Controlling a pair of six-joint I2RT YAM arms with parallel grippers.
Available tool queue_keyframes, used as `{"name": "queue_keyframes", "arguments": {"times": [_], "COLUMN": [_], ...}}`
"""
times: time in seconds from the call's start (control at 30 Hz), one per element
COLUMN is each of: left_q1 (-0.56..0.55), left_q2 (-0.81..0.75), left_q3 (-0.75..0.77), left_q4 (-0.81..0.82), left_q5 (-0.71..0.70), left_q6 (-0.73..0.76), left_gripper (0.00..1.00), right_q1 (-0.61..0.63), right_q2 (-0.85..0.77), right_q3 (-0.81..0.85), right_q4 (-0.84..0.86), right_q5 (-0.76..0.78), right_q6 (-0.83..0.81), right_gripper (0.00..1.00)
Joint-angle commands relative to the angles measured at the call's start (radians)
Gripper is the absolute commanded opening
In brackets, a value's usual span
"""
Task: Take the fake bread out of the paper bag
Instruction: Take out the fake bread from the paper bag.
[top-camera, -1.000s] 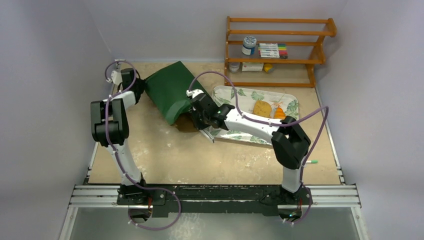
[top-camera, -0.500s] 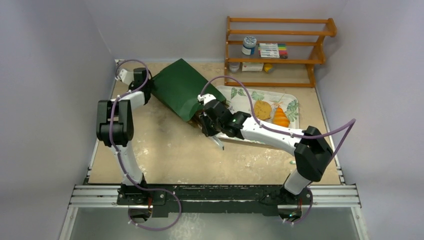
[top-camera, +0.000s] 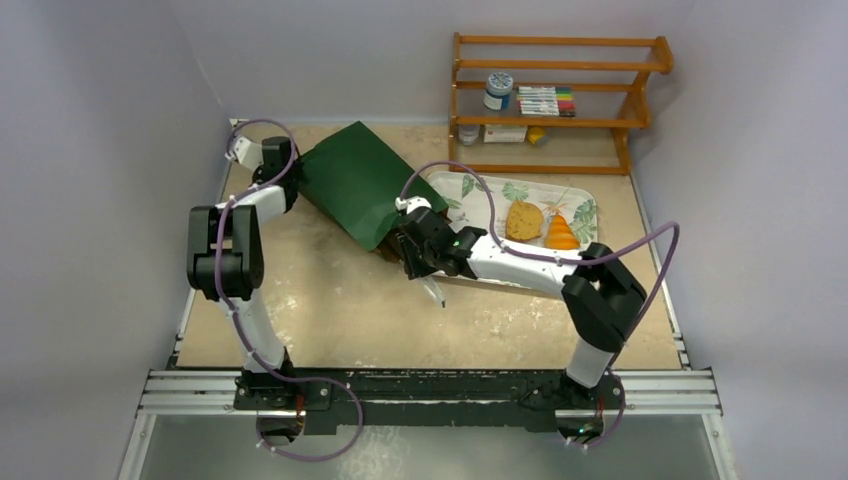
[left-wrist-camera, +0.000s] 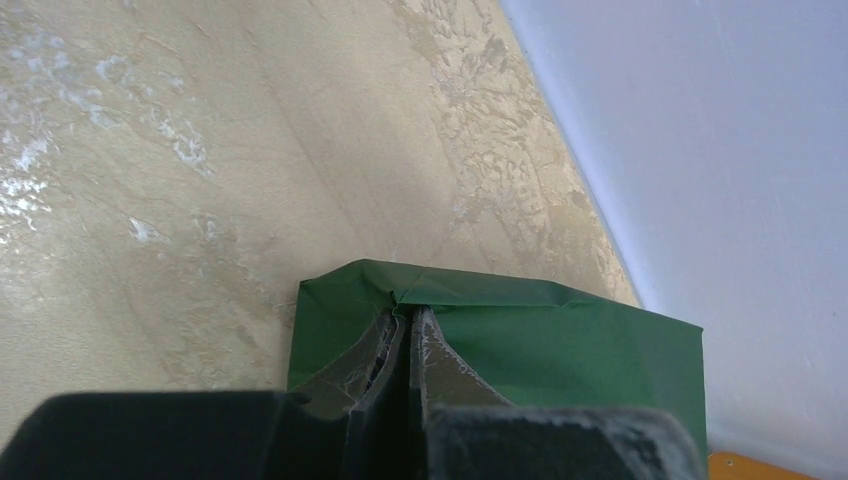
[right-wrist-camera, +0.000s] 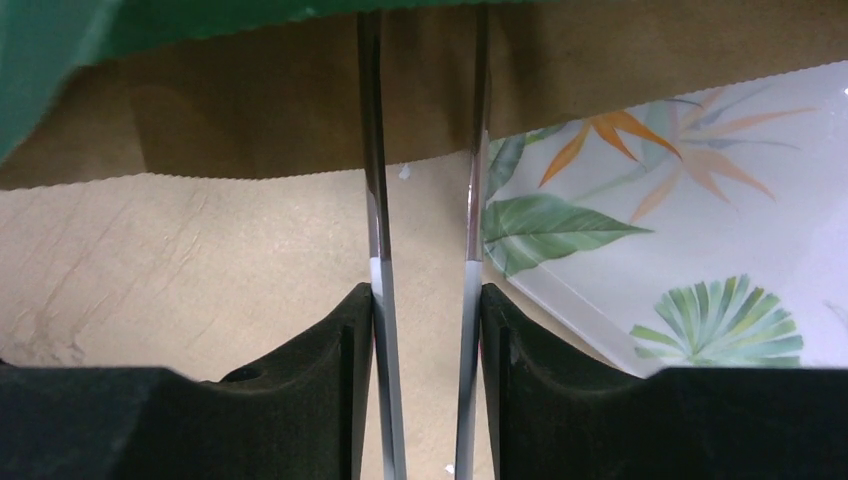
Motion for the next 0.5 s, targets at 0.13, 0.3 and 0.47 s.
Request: {"name": "queue_keyframes", "arguments": {"times": [0.13, 0.3, 0.47], "left_q1": [0.021, 0.022, 0.022], "left_q2": [-0.042, -0.035, -0.022], "left_q3": [-0.008, -0.005, -0.008], "left_q4": [0.002, 0.003, 0.01], "left_q5": [0.009, 0.018, 0.027], "left_q6": [0.057, 0.056, 0.056], "left_gripper": [0.0, 0.0, 0.0], "right_q1": [-0.004, -0.018, -0.035], "right_q2": [0.074, 0.133, 0.179], "right_q3": [0.025, 0.07, 0.12], "right_q4": [0.106, 0.127, 0.12], "right_q5": [-0.02, -0.04, -0.049], "right_q6": [0.031, 0.028, 0.018], "right_gripper": [0.5, 0.51, 0.52]}}
